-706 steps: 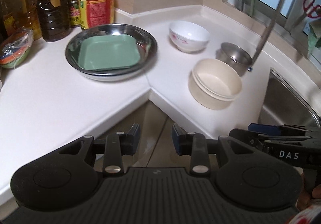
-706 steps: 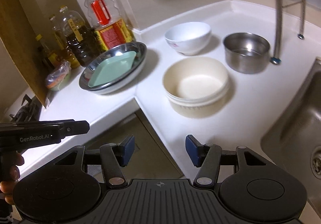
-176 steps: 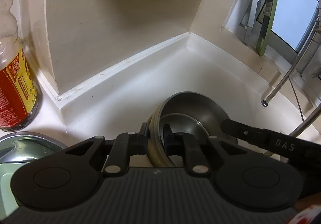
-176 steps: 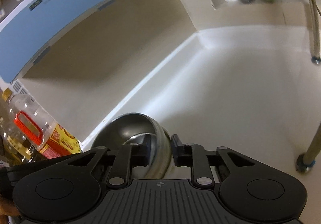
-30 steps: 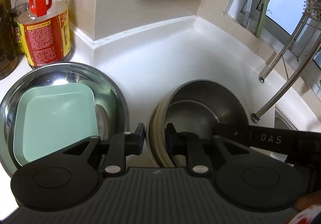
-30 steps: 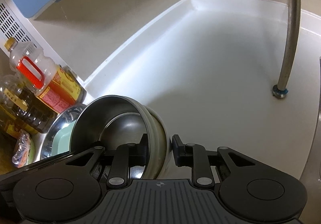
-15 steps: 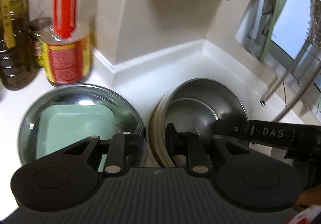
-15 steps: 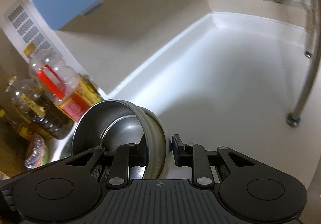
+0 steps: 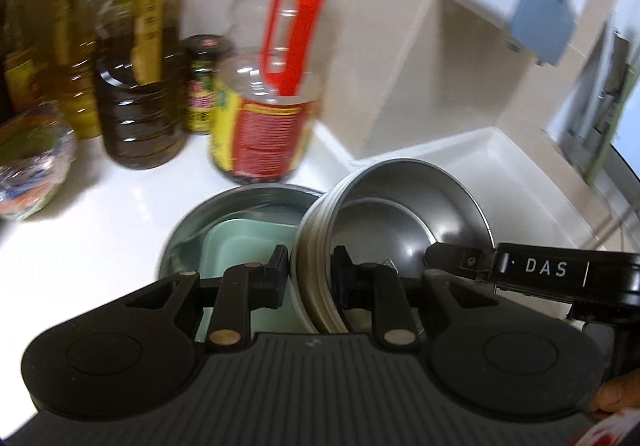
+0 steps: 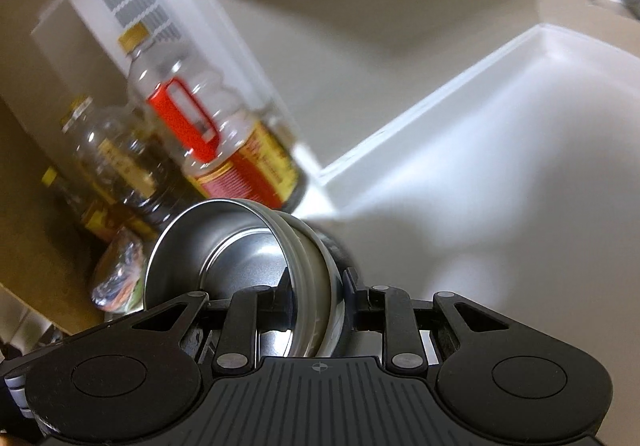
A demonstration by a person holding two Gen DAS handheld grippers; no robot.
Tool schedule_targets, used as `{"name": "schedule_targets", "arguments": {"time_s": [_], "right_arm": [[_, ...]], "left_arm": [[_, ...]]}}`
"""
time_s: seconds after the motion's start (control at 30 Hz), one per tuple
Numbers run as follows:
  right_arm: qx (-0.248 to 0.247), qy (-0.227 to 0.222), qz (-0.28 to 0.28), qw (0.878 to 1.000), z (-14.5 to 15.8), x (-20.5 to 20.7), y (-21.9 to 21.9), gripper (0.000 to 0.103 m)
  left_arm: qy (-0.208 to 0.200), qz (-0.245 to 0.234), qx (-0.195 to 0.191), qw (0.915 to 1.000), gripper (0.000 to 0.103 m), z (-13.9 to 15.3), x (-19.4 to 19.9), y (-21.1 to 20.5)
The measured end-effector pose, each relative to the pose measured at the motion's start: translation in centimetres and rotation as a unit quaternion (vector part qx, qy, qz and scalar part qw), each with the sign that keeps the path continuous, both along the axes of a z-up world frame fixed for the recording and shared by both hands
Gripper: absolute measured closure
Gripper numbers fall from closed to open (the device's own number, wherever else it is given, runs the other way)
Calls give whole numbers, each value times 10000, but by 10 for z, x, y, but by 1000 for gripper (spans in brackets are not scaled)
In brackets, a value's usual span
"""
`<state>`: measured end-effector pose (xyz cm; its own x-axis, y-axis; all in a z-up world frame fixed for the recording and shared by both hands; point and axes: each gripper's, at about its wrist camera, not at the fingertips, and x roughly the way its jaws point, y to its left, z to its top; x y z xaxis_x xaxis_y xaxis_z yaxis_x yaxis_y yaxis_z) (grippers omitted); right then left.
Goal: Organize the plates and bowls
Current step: 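Lower the bowl stack onto the green tray in the basin with both tools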
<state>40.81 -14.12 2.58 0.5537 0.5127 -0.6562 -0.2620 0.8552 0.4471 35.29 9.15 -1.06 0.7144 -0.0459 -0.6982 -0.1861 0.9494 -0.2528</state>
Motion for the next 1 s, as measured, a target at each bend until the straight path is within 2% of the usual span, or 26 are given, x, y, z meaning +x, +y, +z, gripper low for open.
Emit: {"name": "schedule_targets", "arguments": {"time_s": [0.37, 1.0], "right_arm": [[-106, 402, 561, 9976, -21, 22, 42, 78], [-132, 726, 576, 9956, -33, 37, 49, 78]], "left_arm": [[277, 470, -174, 9984, 83, -16, -6, 36], [502, 524, -188, 9972, 83, -27, 5, 40]]}}
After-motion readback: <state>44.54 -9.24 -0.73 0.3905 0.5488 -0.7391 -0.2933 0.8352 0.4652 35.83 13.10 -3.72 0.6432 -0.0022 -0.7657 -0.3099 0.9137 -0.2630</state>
